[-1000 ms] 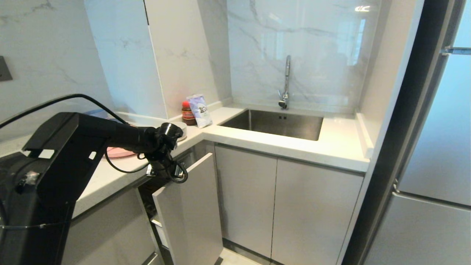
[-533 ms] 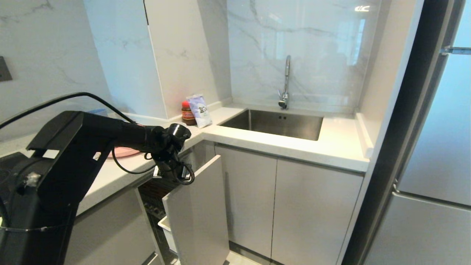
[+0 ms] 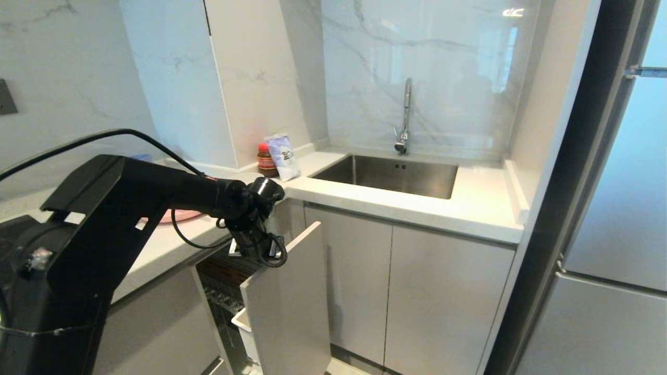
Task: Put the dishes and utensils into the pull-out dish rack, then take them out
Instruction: Open the cupboard
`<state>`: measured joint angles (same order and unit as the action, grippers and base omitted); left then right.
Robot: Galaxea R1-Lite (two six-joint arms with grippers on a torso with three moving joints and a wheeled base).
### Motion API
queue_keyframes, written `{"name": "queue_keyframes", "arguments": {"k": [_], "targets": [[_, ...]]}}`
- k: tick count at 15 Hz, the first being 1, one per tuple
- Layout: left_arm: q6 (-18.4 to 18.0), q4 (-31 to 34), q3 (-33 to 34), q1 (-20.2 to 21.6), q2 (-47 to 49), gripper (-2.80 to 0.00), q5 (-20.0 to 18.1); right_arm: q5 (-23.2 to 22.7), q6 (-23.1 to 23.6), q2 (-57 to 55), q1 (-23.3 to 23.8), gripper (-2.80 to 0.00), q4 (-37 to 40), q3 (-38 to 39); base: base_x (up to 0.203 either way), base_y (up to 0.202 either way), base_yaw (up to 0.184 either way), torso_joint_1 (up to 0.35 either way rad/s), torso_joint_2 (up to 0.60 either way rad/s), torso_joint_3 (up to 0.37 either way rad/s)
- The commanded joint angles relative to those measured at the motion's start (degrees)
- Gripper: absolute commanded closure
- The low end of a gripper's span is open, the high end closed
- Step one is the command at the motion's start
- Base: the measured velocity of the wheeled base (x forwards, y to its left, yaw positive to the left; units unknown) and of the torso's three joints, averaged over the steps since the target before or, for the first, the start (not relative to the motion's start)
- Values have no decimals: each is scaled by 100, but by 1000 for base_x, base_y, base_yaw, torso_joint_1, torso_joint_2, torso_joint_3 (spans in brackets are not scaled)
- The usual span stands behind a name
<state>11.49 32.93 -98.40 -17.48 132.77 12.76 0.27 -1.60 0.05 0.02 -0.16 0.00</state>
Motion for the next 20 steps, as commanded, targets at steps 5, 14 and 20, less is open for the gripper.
{"name": "queue_keyframes", "arguments": {"k": [5, 14, 20], "targets": [[90, 144, 126, -294, -198, 0, -369, 0, -4, 13, -2, 0, -2, 9, 0, 0, 0, 0, 0, 0], [504, 145, 374, -922, -297, 0, -1179, 0, -7, 13, -2, 0, -2, 9, 0, 0, 0, 0, 0, 0], [740, 137, 517, -1304, -363, 0, -1316, 0, -7, 13, -2, 0, -2, 4, 0, 0, 0, 0, 0, 0]]}}
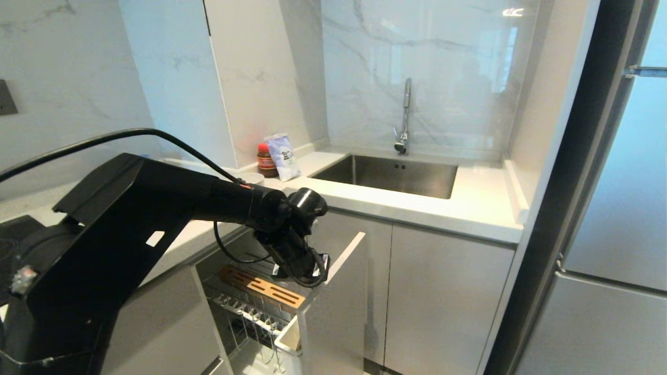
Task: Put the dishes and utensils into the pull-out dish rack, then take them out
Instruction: Open the cupboard
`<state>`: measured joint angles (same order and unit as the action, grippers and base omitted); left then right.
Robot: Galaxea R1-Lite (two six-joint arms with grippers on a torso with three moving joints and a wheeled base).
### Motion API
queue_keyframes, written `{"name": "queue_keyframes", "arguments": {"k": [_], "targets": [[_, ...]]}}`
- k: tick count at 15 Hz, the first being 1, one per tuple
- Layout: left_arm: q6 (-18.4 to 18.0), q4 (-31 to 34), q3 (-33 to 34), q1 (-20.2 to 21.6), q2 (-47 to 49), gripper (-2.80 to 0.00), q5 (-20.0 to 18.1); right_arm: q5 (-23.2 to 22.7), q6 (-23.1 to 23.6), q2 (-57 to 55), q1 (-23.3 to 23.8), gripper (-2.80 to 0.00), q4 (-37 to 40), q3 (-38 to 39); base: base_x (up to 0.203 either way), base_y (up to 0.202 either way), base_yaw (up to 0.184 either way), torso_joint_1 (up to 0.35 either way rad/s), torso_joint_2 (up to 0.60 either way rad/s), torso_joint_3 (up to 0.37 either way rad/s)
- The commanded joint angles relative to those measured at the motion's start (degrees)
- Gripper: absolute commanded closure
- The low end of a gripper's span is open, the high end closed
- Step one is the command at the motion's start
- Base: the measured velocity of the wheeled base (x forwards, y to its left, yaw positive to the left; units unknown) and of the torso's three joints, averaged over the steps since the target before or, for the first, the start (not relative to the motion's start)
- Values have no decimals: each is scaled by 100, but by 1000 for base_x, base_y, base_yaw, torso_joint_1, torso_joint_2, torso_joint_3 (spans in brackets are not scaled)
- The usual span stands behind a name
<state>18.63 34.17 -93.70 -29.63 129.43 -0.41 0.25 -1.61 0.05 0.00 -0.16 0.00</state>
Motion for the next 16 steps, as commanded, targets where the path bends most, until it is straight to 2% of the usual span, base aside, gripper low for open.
{"name": "queue_keyframes", "arguments": {"k": [1, 4, 6, 11, 16], "targets": [[86, 11, 67, -162, -39, 0, -10, 1, -3, 13, 0, 0, -2, 8, 0, 0, 0, 0, 0, 0], [125, 11, 150, -298, -139, 0, -367, 1, 1, 13, 0, 0, -2, 9, 0, 0, 0, 0, 0, 0], [299, 2, 168, -386, -213, 0, -663, 1, -4, 13, 0, 0, -2, 9, 0, 0, 0, 0, 0, 0], [448, -16, 274, -676, -217, 0, -714, 1, 2, 13, 0, 0, -2, 2, 0, 0, 0, 0, 0, 0], [457, -7, 283, -711, -199, 0, -714, 1, -1, 13, 0, 0, -2, 5, 0, 0, 0, 0, 0, 0]]}}
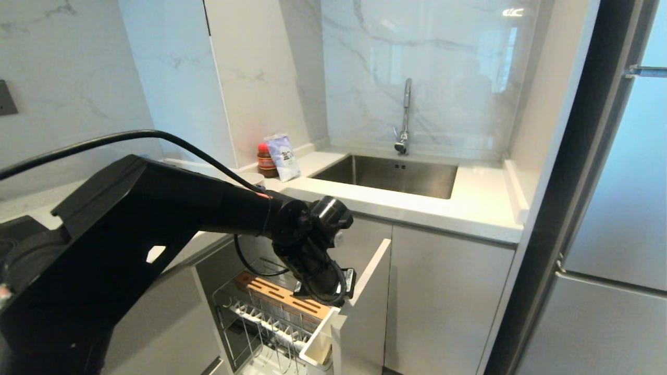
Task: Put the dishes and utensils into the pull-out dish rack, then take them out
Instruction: Open the cupboard, then pick up the chopsticks and place it in the cupboard
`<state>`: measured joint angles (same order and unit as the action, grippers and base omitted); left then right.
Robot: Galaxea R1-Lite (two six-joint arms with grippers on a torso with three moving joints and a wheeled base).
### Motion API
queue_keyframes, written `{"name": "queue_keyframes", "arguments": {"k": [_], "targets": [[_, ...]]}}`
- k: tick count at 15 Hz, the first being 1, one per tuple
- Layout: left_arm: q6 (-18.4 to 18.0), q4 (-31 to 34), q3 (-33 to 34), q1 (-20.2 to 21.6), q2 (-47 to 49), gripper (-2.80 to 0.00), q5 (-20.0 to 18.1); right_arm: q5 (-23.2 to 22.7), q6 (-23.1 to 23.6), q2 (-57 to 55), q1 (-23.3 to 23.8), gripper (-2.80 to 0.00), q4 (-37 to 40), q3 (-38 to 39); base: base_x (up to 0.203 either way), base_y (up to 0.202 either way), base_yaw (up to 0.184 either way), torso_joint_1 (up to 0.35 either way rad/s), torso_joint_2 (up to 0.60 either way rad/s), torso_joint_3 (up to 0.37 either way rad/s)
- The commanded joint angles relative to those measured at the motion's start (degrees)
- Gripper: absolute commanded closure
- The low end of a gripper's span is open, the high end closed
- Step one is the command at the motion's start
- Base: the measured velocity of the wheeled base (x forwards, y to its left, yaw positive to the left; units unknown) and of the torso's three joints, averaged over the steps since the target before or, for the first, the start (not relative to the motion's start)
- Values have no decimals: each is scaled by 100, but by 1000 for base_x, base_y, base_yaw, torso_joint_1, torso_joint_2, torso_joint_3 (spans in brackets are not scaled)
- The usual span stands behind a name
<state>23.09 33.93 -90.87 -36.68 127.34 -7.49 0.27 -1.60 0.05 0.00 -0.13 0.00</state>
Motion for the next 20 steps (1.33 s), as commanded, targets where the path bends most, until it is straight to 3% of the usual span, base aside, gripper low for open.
{"name": "queue_keyframes", "arguments": {"k": [1, 5, 8, 14, 20], "targets": [[11, 18, -1, -6, 10, 0, -7, 0, 1, 13, 0, 0, -4, 9, 0, 0, 0, 0, 0, 0], [-1, 26, -1, 33, -33, 0, 59, 0, 1, 13, 0, 0, -4, 9, 0, 0, 0, 0, 0, 0], [-20, 20, -28, 218, -166, 0, 317, 0, -1, 13, 0, 0, -4, 3, 0, 0, 0, 0, 0, 0], [-293, 0, -328, 1264, -851, 0, 493, 0, -5, 13, 0, 0, -4, 9, 0, 0, 0, 0, 0, 0], [-343, 3, -587, 2147, -2677, 0, 506, 0, -1, 13, 0, 0, -4, 3, 0, 0, 0, 0, 0, 0]]}}
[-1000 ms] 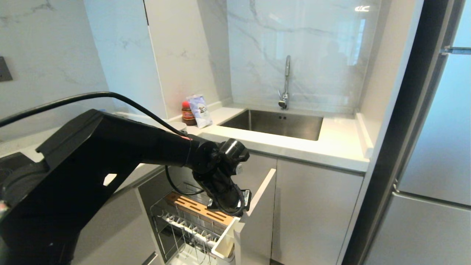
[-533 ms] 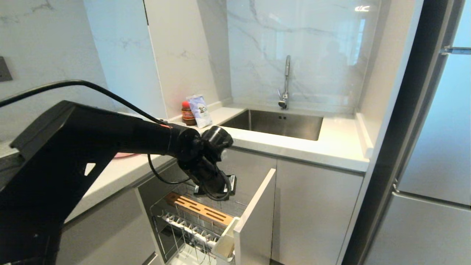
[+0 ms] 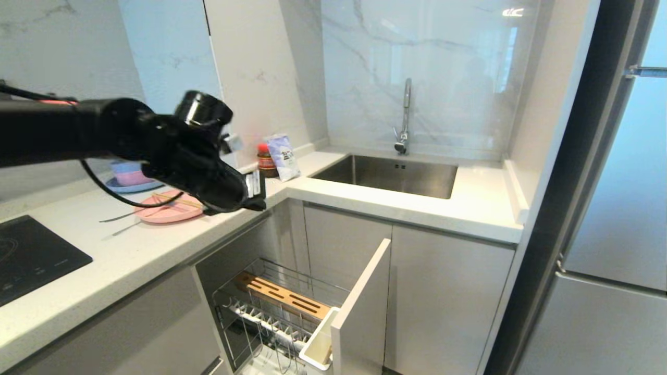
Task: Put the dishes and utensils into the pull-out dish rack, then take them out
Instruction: Pick up the chopsticks and place it in the cupboard
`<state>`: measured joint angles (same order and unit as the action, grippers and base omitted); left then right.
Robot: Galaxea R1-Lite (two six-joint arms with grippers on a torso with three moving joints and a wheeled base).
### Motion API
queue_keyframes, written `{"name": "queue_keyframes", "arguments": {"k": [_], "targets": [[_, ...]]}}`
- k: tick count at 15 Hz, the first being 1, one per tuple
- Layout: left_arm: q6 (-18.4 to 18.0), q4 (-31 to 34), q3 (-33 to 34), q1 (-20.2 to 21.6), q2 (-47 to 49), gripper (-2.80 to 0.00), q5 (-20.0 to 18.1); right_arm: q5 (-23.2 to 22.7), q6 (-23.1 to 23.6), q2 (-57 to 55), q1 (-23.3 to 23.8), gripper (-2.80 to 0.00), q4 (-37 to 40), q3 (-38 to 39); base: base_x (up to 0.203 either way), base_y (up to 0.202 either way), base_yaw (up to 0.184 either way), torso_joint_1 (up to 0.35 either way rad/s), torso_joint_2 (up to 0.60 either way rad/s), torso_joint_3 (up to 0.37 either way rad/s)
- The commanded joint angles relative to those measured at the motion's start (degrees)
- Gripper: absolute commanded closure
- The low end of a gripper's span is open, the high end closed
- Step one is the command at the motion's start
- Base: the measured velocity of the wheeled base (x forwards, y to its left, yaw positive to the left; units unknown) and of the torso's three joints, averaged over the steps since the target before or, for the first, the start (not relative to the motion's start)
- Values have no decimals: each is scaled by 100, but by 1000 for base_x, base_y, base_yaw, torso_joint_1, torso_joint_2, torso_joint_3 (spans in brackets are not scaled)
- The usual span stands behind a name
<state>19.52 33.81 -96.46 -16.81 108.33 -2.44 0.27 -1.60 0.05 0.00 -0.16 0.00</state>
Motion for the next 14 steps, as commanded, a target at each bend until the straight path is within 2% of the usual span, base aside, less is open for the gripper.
{"name": "queue_keyframes", "arguments": {"k": [1, 3, 4, 6, 8, 10, 11, 12, 14], "targets": [[14, 24, -21, 227, -1205, 0, 37, 0, -1, 13, 0, 0, -2, 9, 0, 0, 0, 0, 0, 0], [-14, 36, 80, 295, -2057, 0, 184, 0, -1, 13, 0, 0, -2, 9, 0, 0, 0, 0, 0, 0], [-142, 33, 193, 315, -2563, 0, 209, 0, -1, 13, 0, 0, -2, 8, 0, 0, 0, 0, 0, 0], [-690, 15, 542, 439, -3627, 0, 152, 0, 0, 13, 0, 0, -2, 8, 0, 0, 0, 0, 0, 0], [-1380, -36, 1081, 851, -4680, 0, -198, 0, -4, 13, 0, 0, -2, 9, 0, 0, 0, 0, 0, 0], [-2055, -337, 1839, 1477, -5542, 0, -668, 0, -92, 13, 0, 0, -2, 9, 0, 0, 0, 0, 0, 0], [-2275, -697, 2275, 1703, -5960, 0, -934, 0, -177, 13, 0, 0, -2, 8, 0, 0, 0, 0, 0, 0], [-2408, -1055, 2636, 1847, -6275, 0, -1198, 0, -5, 13, 0, 0, -2, 9, 0, 0, 0, 0, 0, 0], [-2538, -1544, 3383, 2100, -6893, 0, -1604, 0, -1, 13, 0, 0, -2, 9, 0, 0, 0, 0, 0, 0]]}}
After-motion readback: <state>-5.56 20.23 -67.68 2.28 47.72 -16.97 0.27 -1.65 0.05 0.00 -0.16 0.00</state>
